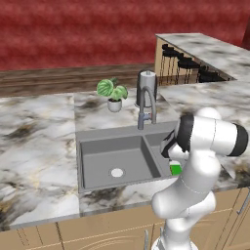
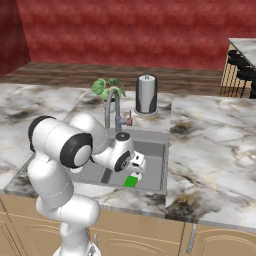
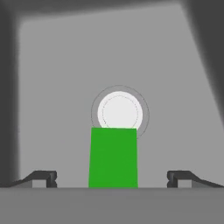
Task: Pick up the sponge and bar soap from the sink, and place them back in the cabinet, and close the cabinet door.
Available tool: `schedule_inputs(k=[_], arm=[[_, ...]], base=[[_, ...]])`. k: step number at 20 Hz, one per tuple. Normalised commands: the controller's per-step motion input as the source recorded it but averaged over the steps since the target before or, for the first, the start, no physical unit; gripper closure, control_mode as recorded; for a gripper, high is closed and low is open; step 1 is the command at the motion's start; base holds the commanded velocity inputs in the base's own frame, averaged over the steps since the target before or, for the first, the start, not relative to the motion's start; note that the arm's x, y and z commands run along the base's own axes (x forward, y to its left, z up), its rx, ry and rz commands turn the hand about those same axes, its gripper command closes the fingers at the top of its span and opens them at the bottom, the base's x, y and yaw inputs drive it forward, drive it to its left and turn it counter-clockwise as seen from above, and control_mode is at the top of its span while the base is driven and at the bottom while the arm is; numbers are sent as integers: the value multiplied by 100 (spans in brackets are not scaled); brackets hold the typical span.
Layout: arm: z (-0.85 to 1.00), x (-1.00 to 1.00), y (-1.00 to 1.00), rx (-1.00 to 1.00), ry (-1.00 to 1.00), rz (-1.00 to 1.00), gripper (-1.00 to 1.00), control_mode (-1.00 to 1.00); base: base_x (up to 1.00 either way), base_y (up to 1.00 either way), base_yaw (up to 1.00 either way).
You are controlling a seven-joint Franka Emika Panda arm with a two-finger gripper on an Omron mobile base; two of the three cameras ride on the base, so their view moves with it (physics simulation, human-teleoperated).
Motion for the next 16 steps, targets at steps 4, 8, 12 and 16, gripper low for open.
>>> schedule_inputs(k=[4,8,12,16], arm=[[-12,0,-4,0,2,0,-100,-100],[-12,0,0,0,3,0,-100,-100],[-12,0,0,0,4,0,-100,-100],[-14,0,0,0,3,0,-100,-100]], base=[[0,0,0],[0,0,0],[0,0,0],[0,0,0]])
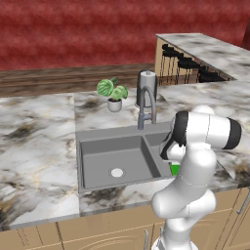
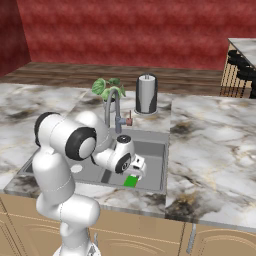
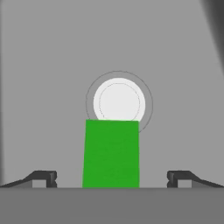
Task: Pick up the sponge and bar soap from the sink, and place them back in the cabinet, and close the cabinet door.
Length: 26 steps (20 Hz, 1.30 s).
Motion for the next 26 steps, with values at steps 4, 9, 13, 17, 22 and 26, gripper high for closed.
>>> schedule_inputs(k=[4,9,13,17,22,26], arm=[[-11,0,-1,0,4,0,-100,-100],[-10,0,-2,0,2,0,-100,-100],[-11,0,-1,0,1,0,-100,-100],[-17,0,-1,0,0,0,-100,-100],[-22,0,0,0,0,0,-100,-100],[-15,0,-3,0,0,0,-100,-100]], base=[[0,0,0],[0,0,0],[0,0,0],[0,0,0],[0,0,0],[0,0,0]])
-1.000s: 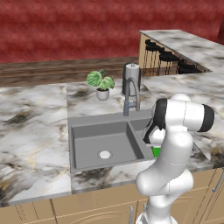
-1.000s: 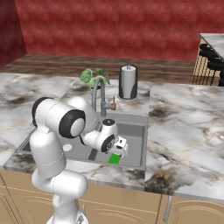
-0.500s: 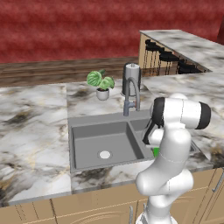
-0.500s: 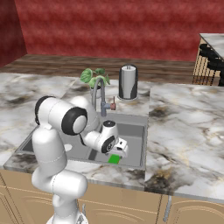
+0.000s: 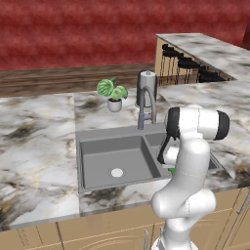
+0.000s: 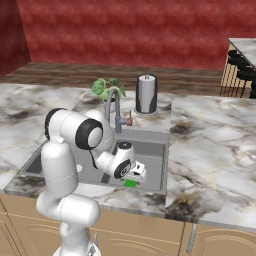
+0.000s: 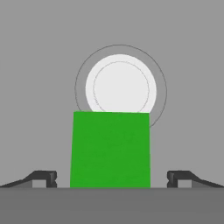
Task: Pick up the sponge and bar soap from the sink, and place them back in the cabinet, and close the cabinet door.
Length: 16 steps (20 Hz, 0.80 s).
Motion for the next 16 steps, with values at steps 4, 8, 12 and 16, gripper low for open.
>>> schedule_inputs(k=[4,8,12,16], arm=[[-8,0,-11,0,0,0,-100,-100],[-10,7,-6,0,0,0,-100,-100],[-13,16,-2,0,0,0,-100,-100],[-14,25,0,0,0,0,-100,-100]], base=[[0,0,0],[0,0,0],[0,0,0],[0,0,0]])
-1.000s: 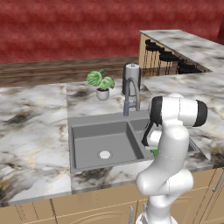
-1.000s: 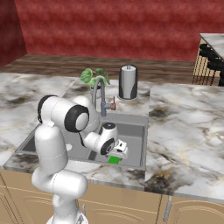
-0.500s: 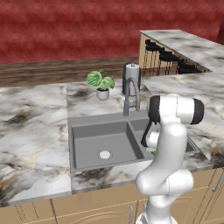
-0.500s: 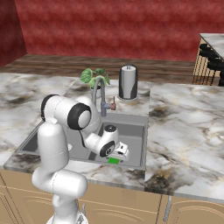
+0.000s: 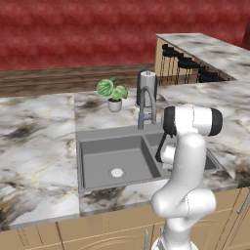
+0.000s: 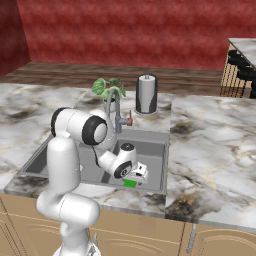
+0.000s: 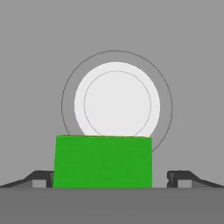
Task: Pick up the sponge and bar soap from the sink, and place them back in the cabinet, and close the cabinet door.
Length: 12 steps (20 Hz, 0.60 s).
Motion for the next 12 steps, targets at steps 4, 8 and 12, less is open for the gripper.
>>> schedule_inputs(k=[4,8,12], arm=[[-15,19,0,0,0,0,-100,-100],[-17,9,0,0,0,0,-100,-100],[-24,1,0,0,1,0,-100,-100]], base=[[0,0,0],[0,0,0],[0,0,0]])
